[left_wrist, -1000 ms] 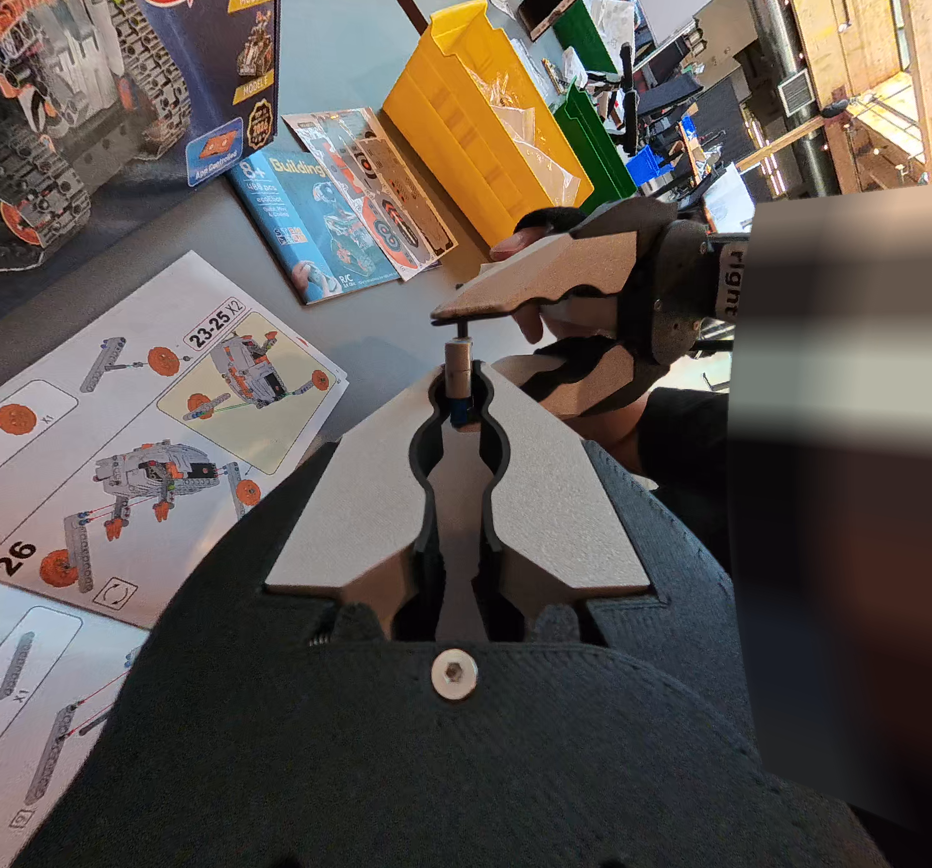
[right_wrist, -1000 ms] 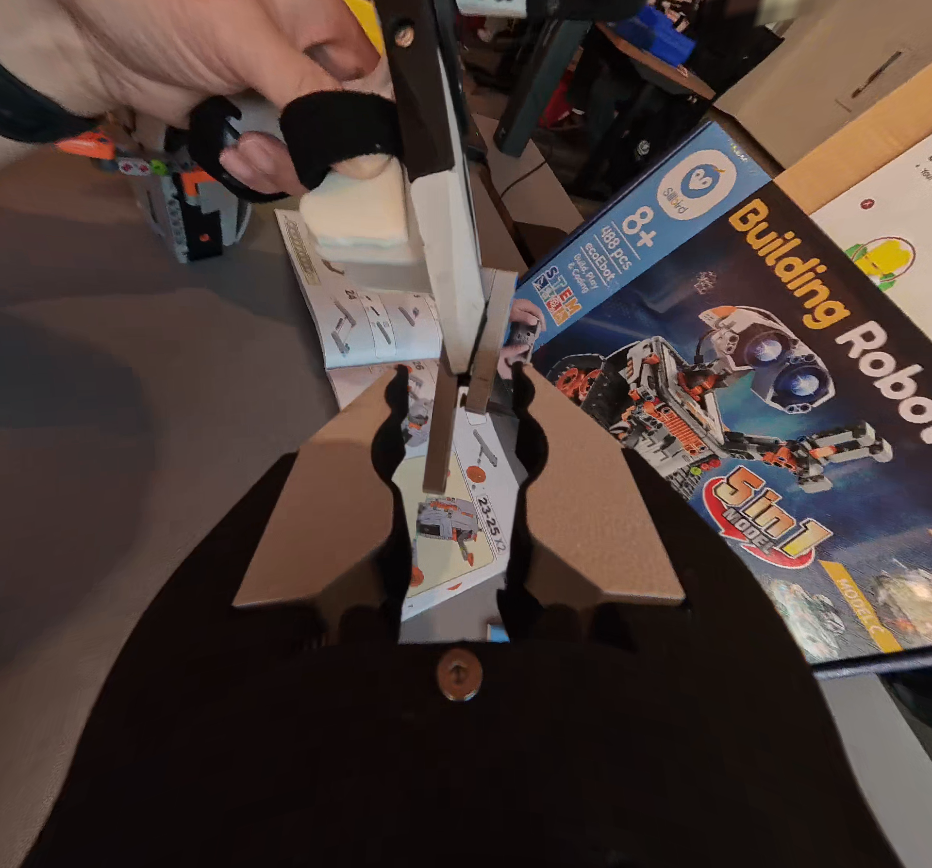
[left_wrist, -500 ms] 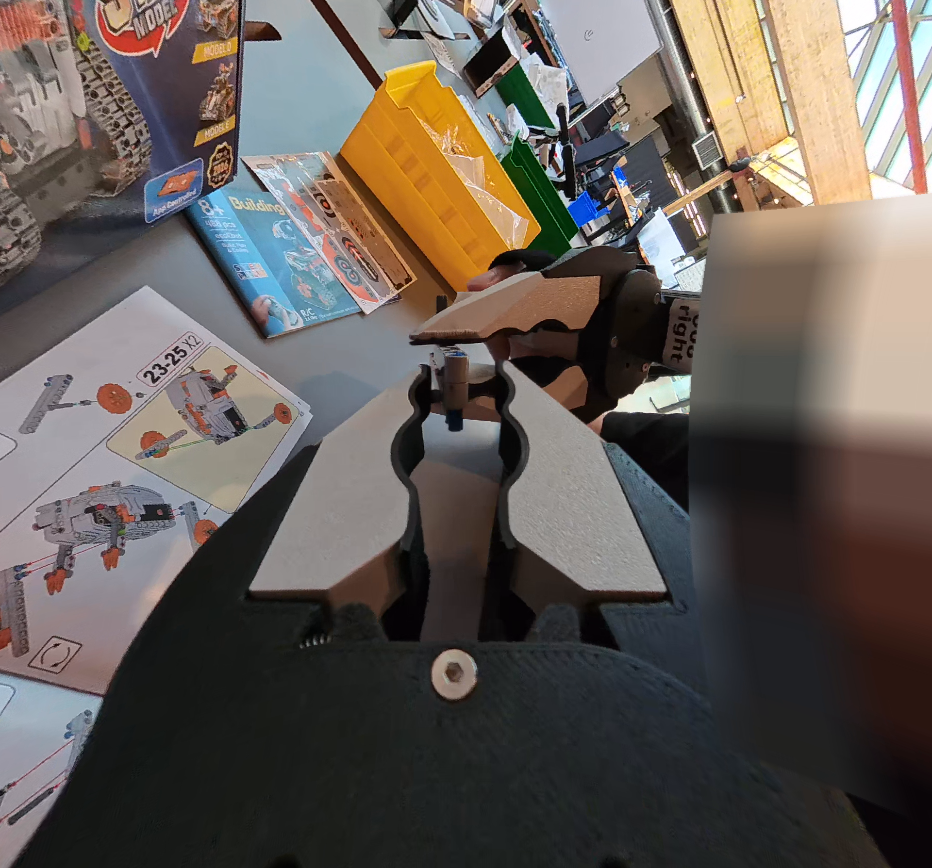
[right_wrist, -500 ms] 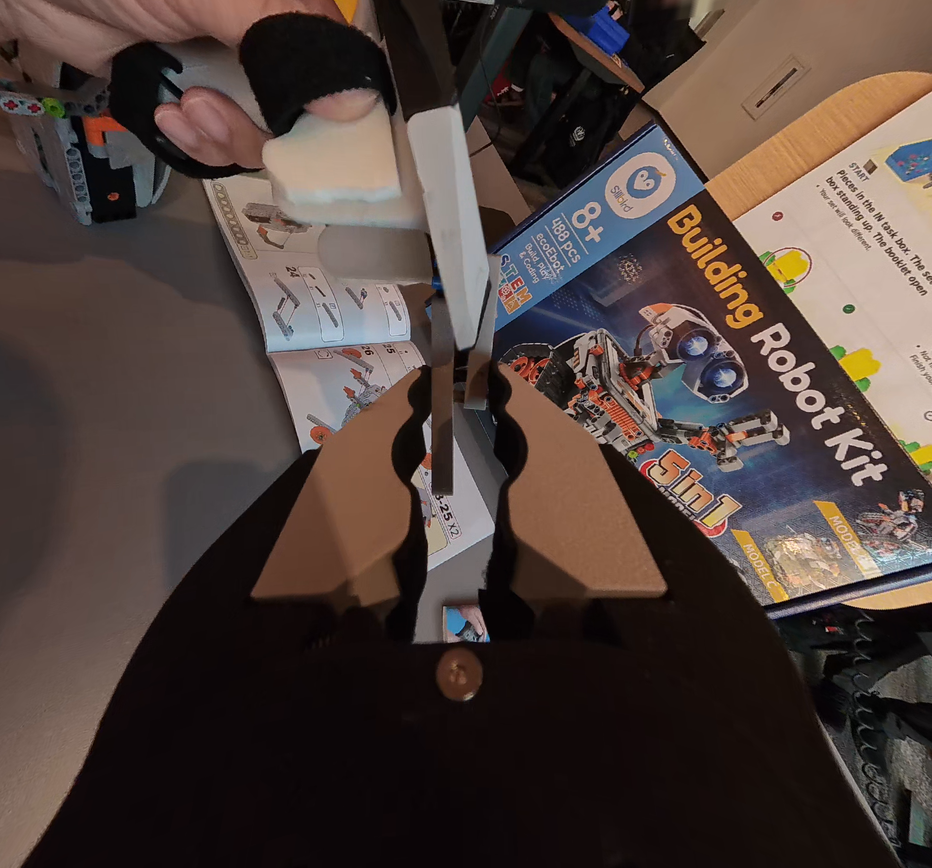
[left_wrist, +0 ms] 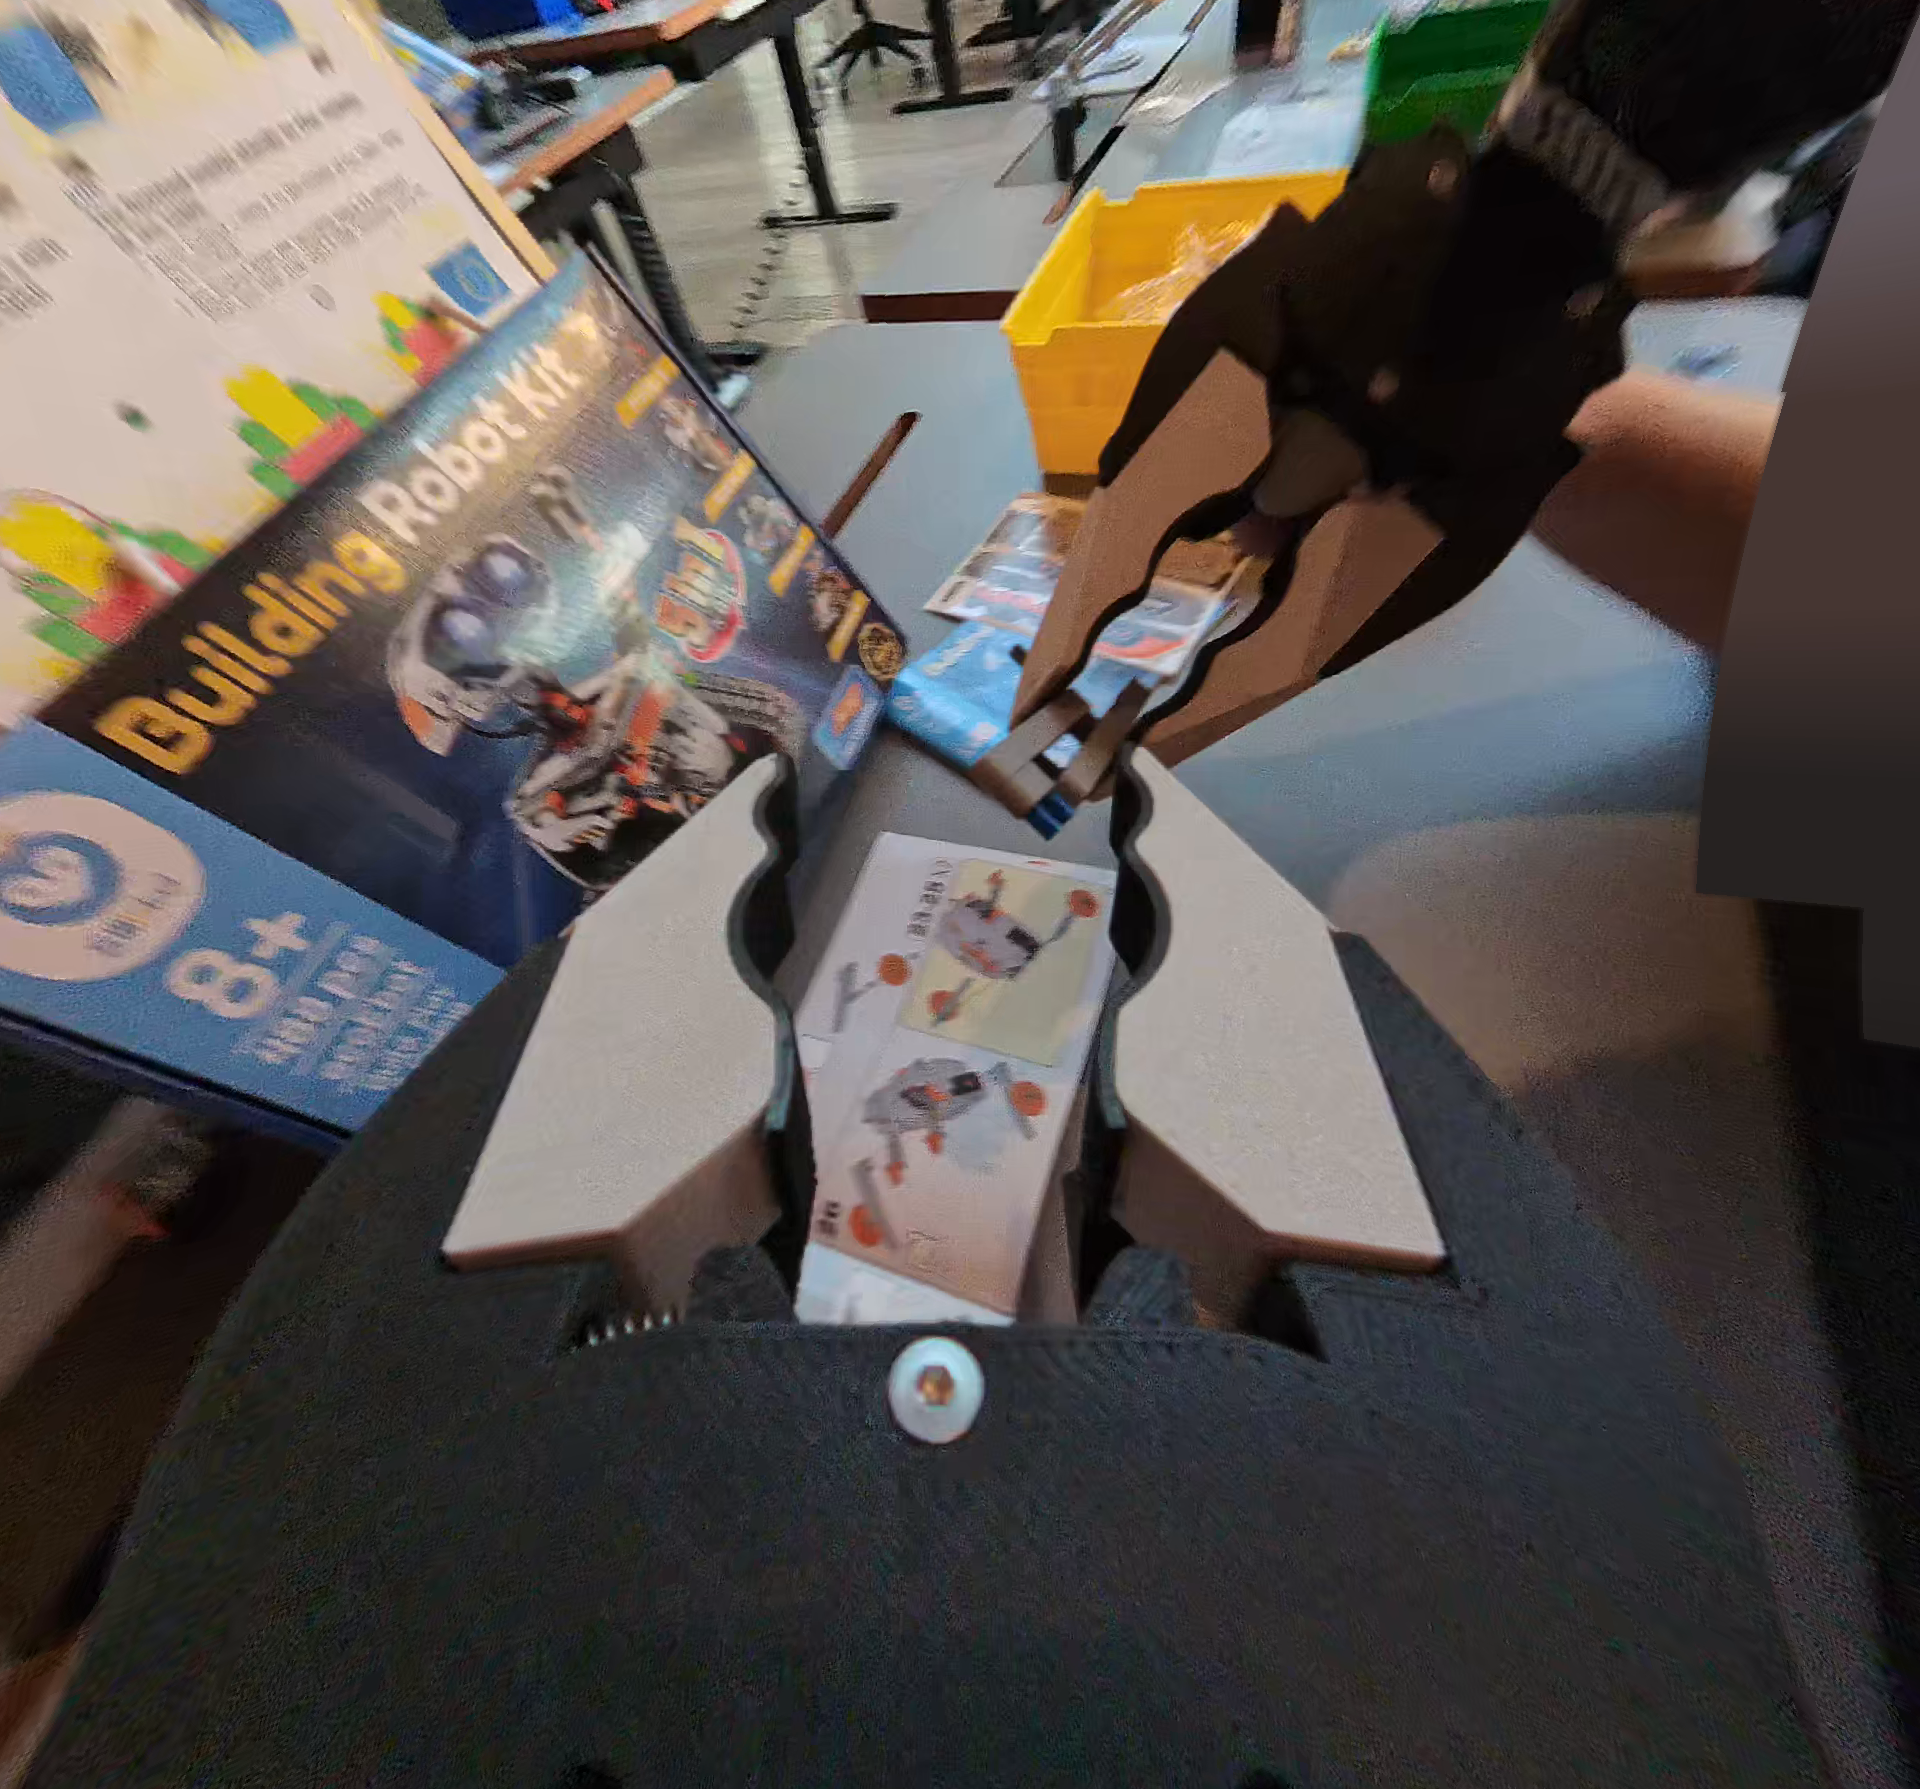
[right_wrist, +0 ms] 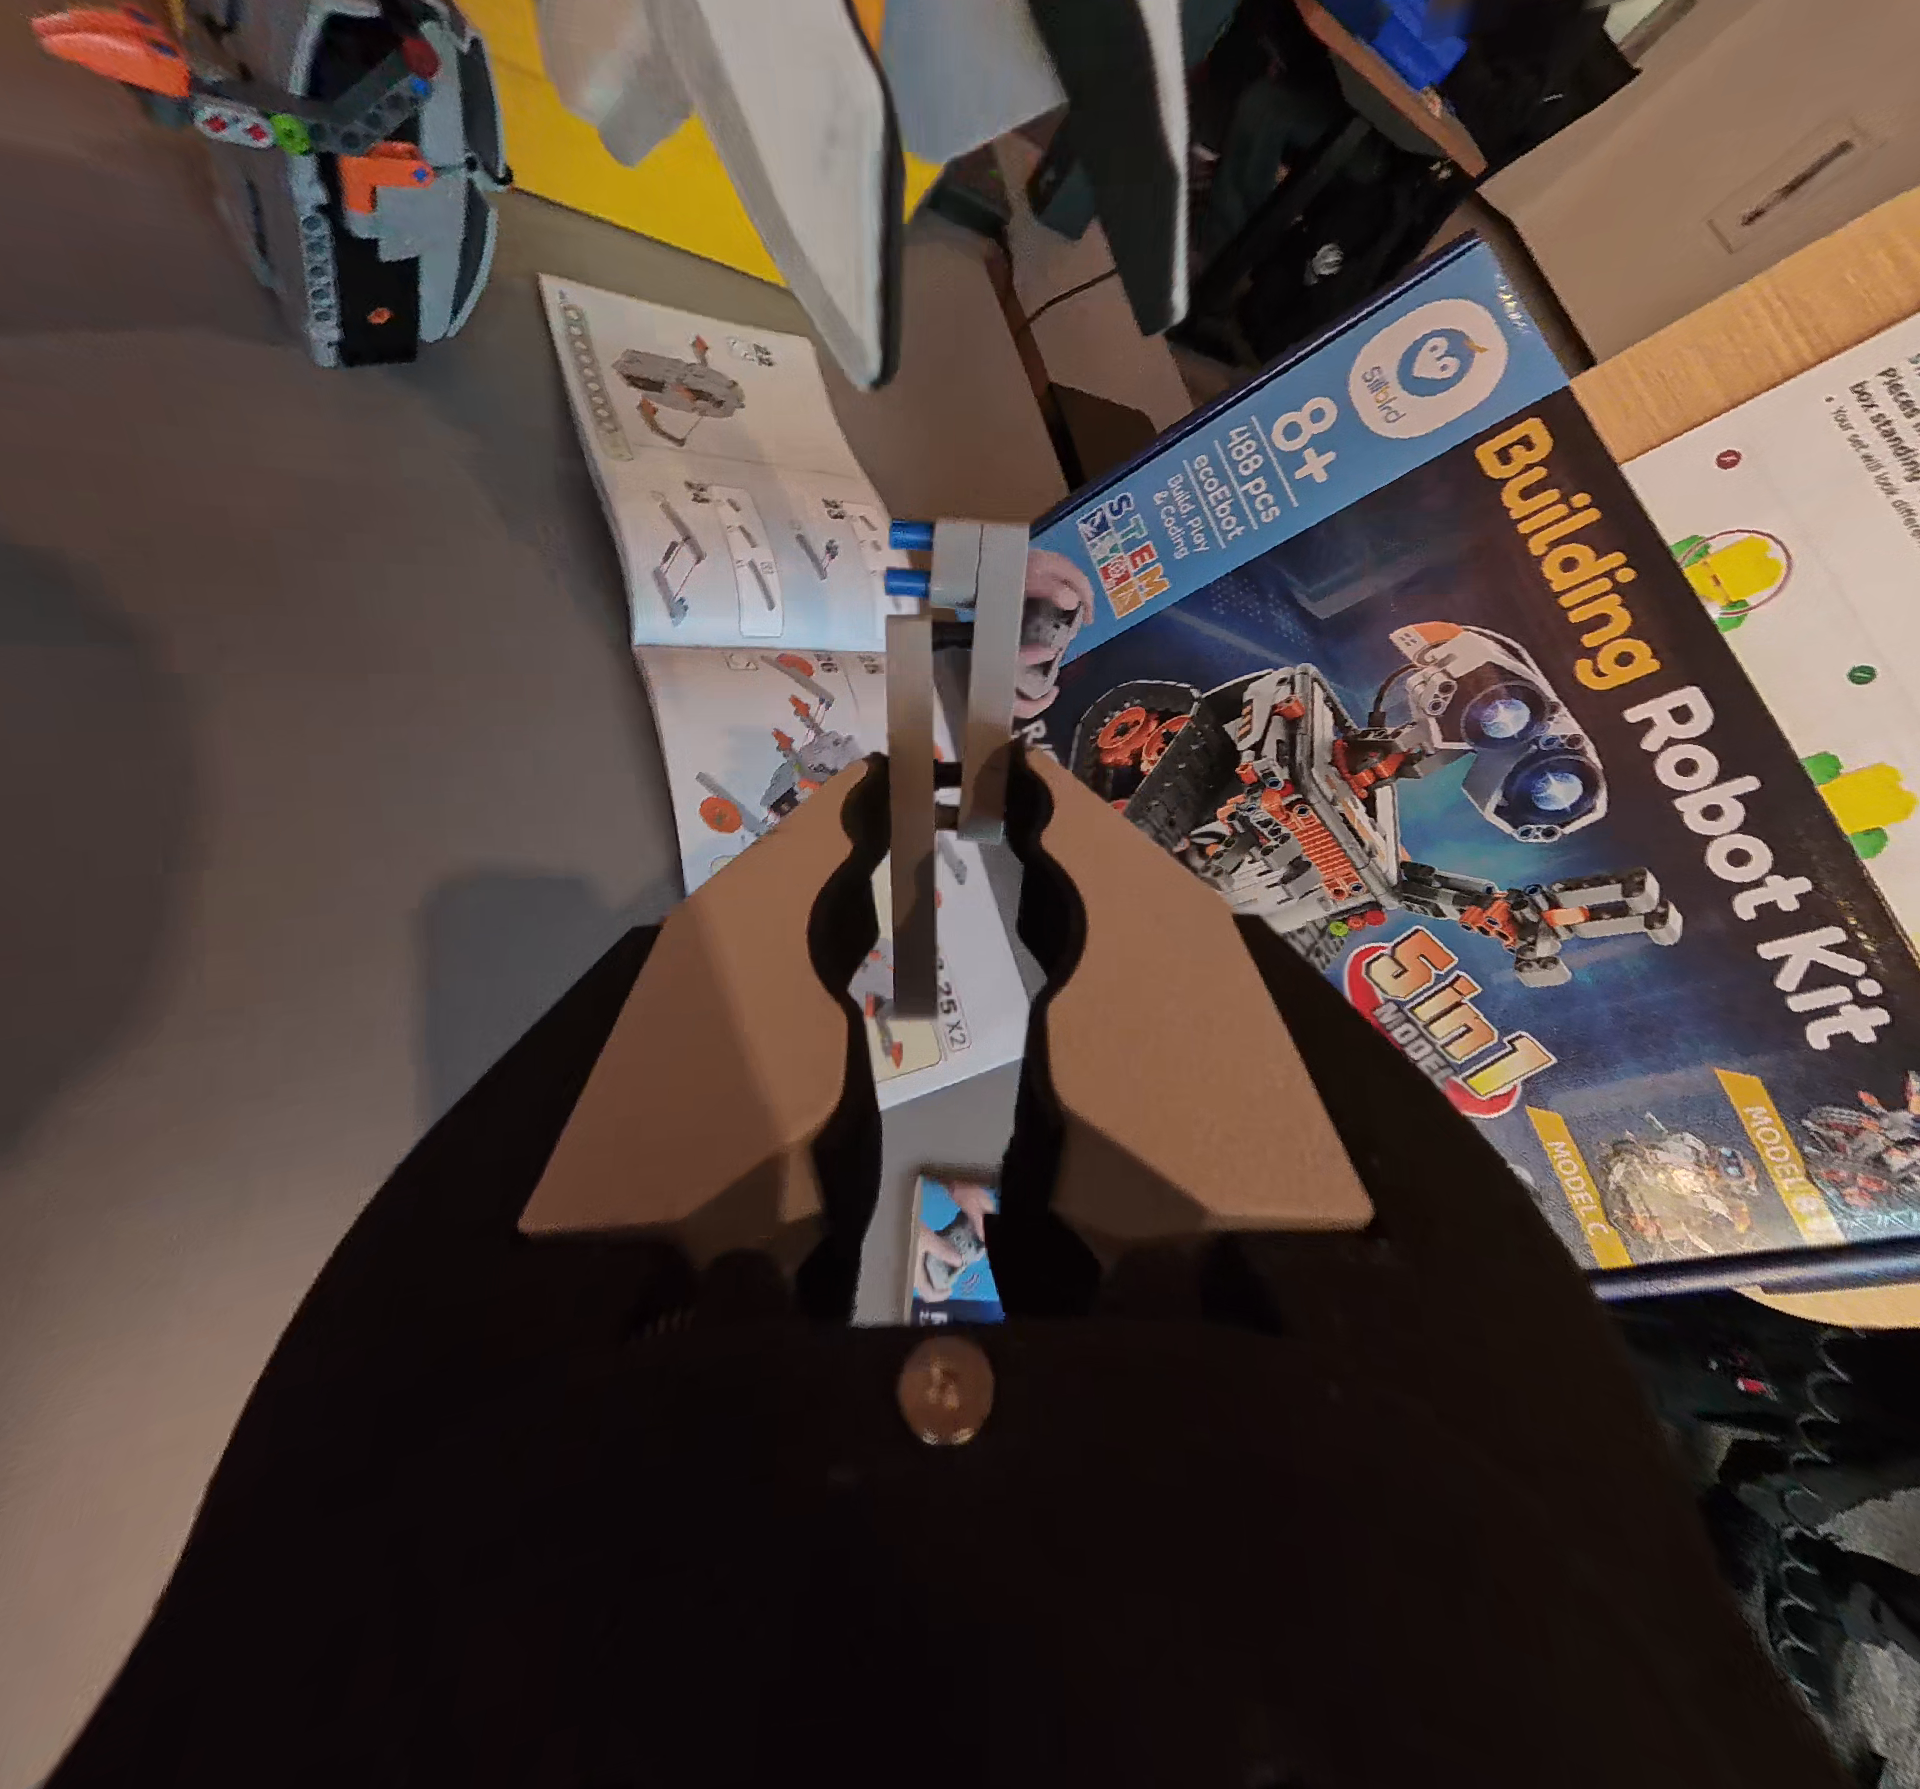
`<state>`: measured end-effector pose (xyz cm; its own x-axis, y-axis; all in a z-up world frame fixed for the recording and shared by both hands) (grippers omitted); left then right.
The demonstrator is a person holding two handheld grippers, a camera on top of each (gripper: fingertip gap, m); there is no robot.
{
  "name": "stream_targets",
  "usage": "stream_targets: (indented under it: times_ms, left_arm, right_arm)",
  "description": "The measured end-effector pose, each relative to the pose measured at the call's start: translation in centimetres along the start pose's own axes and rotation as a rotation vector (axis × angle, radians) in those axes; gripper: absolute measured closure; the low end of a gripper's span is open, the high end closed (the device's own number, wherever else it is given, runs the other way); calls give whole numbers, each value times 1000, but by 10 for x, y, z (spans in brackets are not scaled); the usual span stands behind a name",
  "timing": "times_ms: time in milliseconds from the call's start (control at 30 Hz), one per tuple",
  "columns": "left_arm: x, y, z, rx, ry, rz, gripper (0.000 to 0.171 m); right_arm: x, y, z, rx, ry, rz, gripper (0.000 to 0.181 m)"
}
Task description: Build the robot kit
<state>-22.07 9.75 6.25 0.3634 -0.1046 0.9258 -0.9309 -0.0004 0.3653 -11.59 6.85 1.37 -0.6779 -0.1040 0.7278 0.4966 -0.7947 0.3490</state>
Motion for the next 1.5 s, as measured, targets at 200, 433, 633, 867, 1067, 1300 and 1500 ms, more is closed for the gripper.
stream_targets:
  times_ms: [200, 433, 633, 867, 1067, 1300, 1500]
  left_arm:
    - [1, -31, 37, 1, -214, -193, 114]
    - [13, -50, 60, 10, -355, -216, 126]
    - [20, -50, 66, 21, -397, -181, 143]
    - [21, -47, 67, 20, -422, -176, 144]
    - [25, -44, 67, 20, -418, -168, 145]
    - [39, -27, 57, 12, -249, -1, 127]
    - [59, -4, 50, -198, 23, 357, 120]
  right_arm:
    - [-7, 23, 1, 100, 57, -68, 161]
    - [4, 54, 3, 156, 81, -28, 161]
    - [13, 63, 4, 165, 82, 38, 161]
    - [14, 64, 4, 177, 73, 71, 161]
    - [18, 65, 7, 179, 37, 114, 161]
    - [26, 62, 17, 215, -139, 278, 161]
    - [42, 62, 38, 395, -649, 684, 161]
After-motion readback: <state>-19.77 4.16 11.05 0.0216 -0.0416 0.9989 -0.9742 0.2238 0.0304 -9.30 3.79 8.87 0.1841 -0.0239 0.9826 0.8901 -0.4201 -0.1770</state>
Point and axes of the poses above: each gripper's, where its closed fingertips meet, y back along the fingers, x out of its top, z = x × y across the jaws, the point moved 5 cm from there along y, back along the fingers, and after that the axes turned 10 degrees about -x, right-handed, at the moved point
